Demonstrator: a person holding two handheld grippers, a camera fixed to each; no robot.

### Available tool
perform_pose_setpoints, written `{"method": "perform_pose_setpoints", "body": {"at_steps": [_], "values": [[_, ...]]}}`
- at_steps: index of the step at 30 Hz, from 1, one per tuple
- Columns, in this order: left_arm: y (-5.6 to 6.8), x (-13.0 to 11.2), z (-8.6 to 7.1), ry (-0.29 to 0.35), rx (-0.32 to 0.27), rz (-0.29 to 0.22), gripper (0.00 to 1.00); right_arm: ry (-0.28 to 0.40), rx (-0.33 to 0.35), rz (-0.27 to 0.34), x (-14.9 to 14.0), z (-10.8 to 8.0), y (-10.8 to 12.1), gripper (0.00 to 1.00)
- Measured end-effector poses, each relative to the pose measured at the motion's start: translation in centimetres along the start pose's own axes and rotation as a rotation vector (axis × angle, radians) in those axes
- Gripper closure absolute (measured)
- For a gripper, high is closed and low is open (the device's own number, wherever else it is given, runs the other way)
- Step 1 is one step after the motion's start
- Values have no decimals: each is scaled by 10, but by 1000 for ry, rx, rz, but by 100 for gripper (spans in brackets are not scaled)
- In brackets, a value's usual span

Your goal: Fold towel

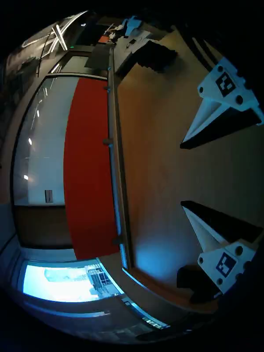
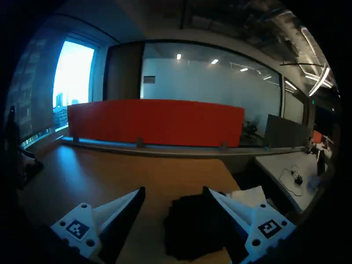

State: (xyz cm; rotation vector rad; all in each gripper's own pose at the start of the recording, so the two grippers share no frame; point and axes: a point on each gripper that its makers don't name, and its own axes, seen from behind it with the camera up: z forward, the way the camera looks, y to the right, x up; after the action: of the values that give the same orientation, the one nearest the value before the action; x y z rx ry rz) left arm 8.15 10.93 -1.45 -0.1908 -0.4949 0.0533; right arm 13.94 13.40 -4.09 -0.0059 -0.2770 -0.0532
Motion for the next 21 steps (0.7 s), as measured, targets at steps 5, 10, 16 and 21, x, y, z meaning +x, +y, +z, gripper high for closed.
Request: {"method": "perform_pose_setpoints", "body": {"at_steps": [5,10,16,21], "values": [[-4,16,1,77,12,-19,13,53,22,-6,15,10,-29,0],[-10,28,1,145,26,-32,14,92,25,5,26,18,-52,0],[-19,39,-1,216,35,-56,14,141,33,14,40,22,-78,0],[-31,39,0,254,41,-53,14,187,30,-2,48,23,-99,0]]}}
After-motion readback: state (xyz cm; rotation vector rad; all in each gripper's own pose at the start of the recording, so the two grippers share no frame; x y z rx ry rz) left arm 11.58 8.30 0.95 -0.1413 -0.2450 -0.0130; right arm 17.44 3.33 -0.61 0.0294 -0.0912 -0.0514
